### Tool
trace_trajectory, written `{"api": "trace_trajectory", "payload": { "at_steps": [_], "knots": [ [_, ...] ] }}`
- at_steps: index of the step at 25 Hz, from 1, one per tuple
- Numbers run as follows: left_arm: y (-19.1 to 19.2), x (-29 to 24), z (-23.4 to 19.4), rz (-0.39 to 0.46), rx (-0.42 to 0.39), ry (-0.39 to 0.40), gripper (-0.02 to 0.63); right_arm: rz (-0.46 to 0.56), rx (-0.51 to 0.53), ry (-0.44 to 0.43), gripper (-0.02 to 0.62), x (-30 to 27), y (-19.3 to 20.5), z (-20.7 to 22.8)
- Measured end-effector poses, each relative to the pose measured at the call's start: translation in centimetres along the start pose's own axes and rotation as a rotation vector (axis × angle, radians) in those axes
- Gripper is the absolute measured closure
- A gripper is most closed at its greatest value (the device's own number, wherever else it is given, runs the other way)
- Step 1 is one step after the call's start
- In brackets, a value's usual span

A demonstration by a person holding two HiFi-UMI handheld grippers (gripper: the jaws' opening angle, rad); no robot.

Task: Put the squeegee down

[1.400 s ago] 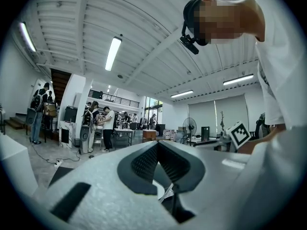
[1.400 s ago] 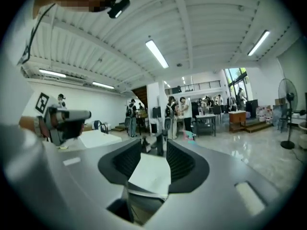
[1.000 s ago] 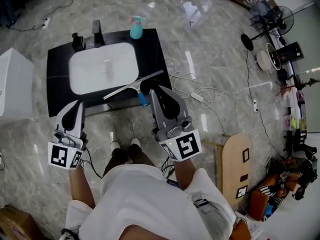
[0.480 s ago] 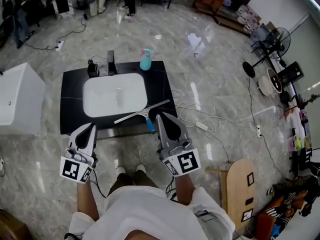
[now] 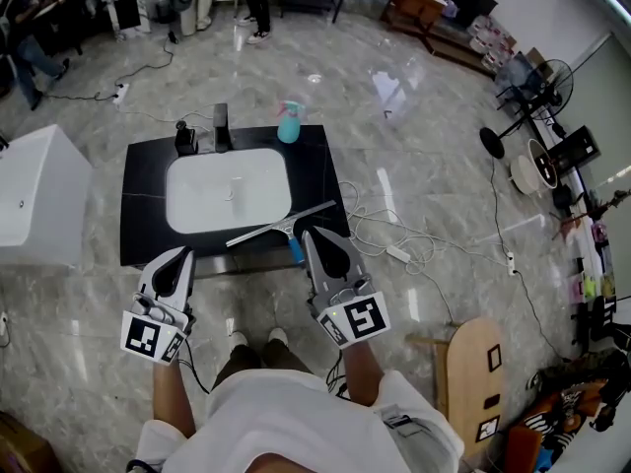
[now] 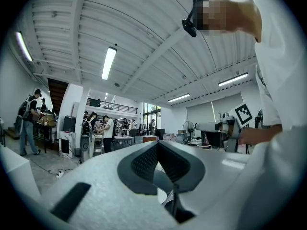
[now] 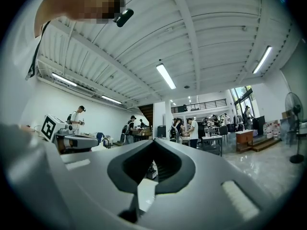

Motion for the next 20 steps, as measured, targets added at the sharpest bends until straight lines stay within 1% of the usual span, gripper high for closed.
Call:
{"api": "trace_trajectory", "payload": {
  "at_steps": [9, 20],
  "knots": [
    [0.5, -0.2, 0.0, -0.006, 0.011, 0.003, 0.601, -0.068, -0.014, -0.021, 0.598, 0.0, 1.7, -0.7],
    [0.4, 0.5, -0.3, -0.007, 0.013, -0.019, 0.601, -0.060, -0.008, -0.046, 0.598, -0.3, 1.4, -1.4]
  ]
}}
Point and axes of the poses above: the fingertips, and each gripper's own axes: x backward along the fingers, z to its right, y out of its underside, the point moved 6 cm from there along x, backward along the fingers, and after that the axes turned 9 degrees about x, right-handed, at the moved point
